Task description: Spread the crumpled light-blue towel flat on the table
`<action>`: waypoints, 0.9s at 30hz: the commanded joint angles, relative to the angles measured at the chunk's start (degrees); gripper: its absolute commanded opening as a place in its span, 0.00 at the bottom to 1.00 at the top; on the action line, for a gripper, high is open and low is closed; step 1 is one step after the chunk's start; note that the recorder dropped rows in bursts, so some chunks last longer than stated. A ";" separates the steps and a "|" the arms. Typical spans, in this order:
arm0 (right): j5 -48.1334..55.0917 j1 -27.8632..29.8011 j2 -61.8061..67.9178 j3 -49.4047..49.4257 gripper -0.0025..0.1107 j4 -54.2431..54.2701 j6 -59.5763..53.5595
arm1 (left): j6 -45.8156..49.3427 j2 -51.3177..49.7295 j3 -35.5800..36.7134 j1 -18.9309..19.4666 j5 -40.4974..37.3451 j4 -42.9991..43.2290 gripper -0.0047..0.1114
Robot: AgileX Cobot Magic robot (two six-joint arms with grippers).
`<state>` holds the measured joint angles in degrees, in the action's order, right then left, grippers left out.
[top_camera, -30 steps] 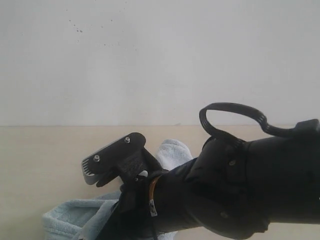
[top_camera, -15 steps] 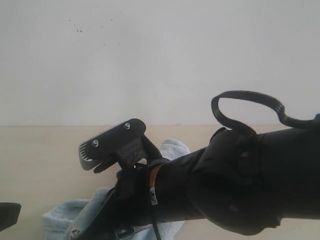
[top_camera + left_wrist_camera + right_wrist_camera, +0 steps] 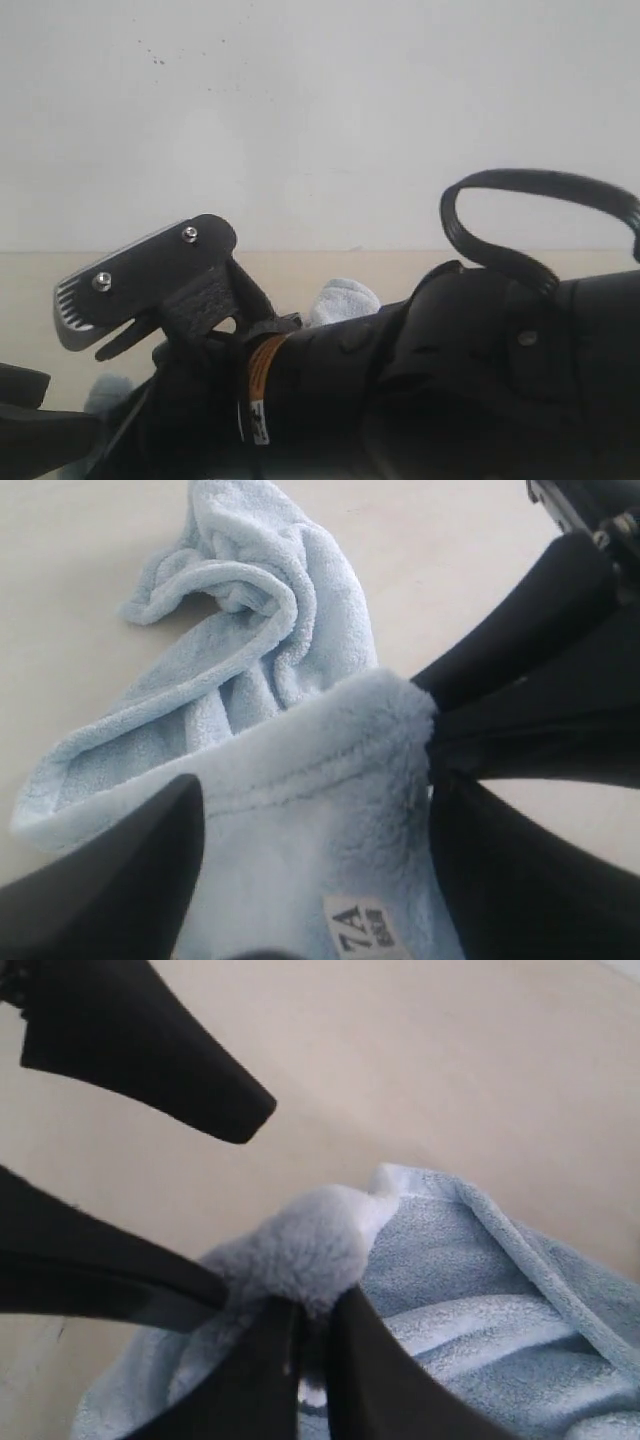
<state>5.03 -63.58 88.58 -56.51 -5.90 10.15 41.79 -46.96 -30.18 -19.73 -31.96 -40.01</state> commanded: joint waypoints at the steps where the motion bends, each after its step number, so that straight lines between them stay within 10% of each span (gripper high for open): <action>1: -0.75 -1.11 -1.22 -0.26 0.02 -0.01 -0.50 | 1.33 -0.19 0.16 -0.32 1.01 -1.33 0.57; 27: -0.30 -3.71 -6.76 -1.96 0.02 1.53 -0.28 | 3.28 -0.19 0.16 -0.32 -1.43 -5.02 0.57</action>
<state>4.86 -66.46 82.59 -57.00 -4.42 10.52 44.02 -46.96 -30.18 -19.73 -32.95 -43.24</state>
